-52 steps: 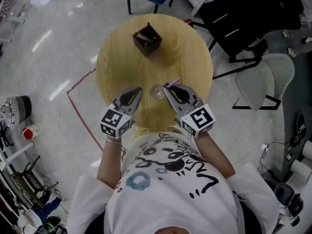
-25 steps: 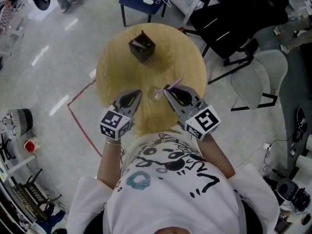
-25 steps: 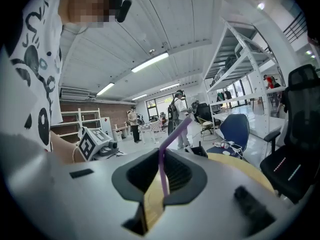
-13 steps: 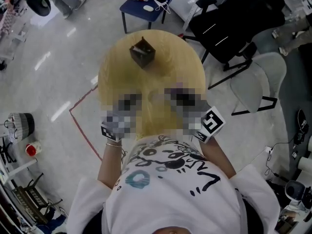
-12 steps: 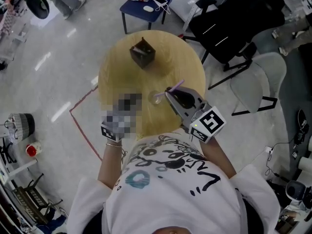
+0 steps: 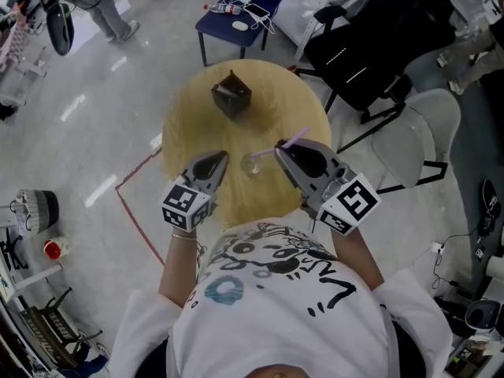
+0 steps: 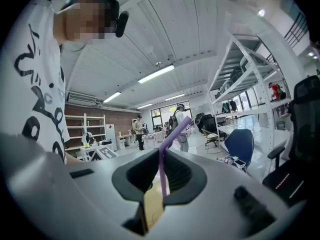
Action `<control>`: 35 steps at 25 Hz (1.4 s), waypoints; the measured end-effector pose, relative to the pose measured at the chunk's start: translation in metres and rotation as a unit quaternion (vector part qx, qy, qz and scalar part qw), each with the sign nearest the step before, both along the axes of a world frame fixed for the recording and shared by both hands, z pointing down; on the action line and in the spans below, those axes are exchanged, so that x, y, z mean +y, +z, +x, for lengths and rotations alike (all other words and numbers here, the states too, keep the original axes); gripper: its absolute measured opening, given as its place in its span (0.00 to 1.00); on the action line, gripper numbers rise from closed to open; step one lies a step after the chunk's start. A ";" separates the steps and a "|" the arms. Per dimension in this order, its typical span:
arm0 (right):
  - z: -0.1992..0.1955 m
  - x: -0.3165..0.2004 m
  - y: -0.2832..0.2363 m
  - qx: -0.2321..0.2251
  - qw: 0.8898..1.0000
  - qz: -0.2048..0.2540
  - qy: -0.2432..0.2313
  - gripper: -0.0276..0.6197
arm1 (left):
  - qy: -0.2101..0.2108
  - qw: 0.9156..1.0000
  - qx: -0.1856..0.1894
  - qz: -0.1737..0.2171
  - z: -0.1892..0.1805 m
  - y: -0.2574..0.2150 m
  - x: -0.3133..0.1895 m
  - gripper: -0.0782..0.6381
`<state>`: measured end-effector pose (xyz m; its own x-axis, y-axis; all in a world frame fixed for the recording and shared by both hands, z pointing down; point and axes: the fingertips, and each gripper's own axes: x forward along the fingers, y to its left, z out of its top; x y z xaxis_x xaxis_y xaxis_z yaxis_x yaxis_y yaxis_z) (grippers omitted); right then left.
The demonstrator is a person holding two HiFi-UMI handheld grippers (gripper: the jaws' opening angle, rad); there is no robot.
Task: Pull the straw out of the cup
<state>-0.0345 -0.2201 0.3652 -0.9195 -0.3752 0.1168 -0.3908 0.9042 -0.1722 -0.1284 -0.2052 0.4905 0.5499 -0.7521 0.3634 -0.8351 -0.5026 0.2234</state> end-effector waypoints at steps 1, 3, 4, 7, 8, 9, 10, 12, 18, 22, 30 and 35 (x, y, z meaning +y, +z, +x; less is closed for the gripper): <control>0.001 -0.001 -0.004 0.001 1.000 0.004 0.001 0.11 | 0.000 1.000 -0.001 0.003 0.000 -0.002 -0.001 0.13; 0.005 -0.005 -0.010 0.003 1.000 0.013 0.004 0.11 | -0.001 1.000 -0.002 0.009 -0.001 -0.006 -0.004 0.13; 0.007 -0.007 -0.013 0.004 1.000 0.017 0.006 0.11 | -0.002 1.000 -0.003 0.013 -0.001 -0.009 -0.005 0.13; 0.013 -0.010 -0.020 0.006 1.000 0.027 0.014 0.11 | -0.003 1.000 -0.005 0.023 -0.001 -0.016 -0.007 0.13; 0.016 -0.010 -0.022 0.007 0.999 0.030 0.018 0.11 | -0.003 1.000 -0.005 0.026 -0.001 -0.019 -0.007 0.13; 0.018 -0.011 -0.022 0.010 0.999 0.033 0.021 0.11 | -0.002 1.000 -0.006 0.028 -0.001 -0.021 -0.007 0.13; 0.020 -0.011 -0.022 0.014 0.999 0.035 0.024 0.11 | -0.001 1.000 -0.005 0.030 -0.001 -0.023 -0.007 0.13; 0.025 -0.012 -0.020 0.022 0.999 0.037 0.032 0.11 | 0.000 1.000 0.001 0.031 0.000 -0.026 -0.007 0.13; 0.041 -0.016 -0.012 0.031 0.998 0.031 0.053 0.11 | 0.011 0.999 0.004 0.032 0.008 -0.028 -0.007 0.13; 0.049 -0.017 -0.002 0.034 0.997 0.023 0.060 0.11 | 0.019 0.999 -0.009 0.026 0.014 -0.021 -0.007 0.13; 0.051 -0.017 0.031 0.062 0.996 0.014 0.063 0.11 | 0.024 0.999 -0.011 0.019 0.015 -0.017 -0.002 0.13; 0.048 -0.017 0.054 0.074 0.995 0.004 0.065 0.11 | 0.017 1.000 -0.009 0.017 0.010 -0.013 0.000 0.13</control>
<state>0.0131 -0.2366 0.4196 -0.8363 -0.4910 0.2440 -0.5250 0.8455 -0.0978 -0.1182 -0.2054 0.4771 0.5692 -0.7446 0.3487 -0.8209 -0.5381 0.1912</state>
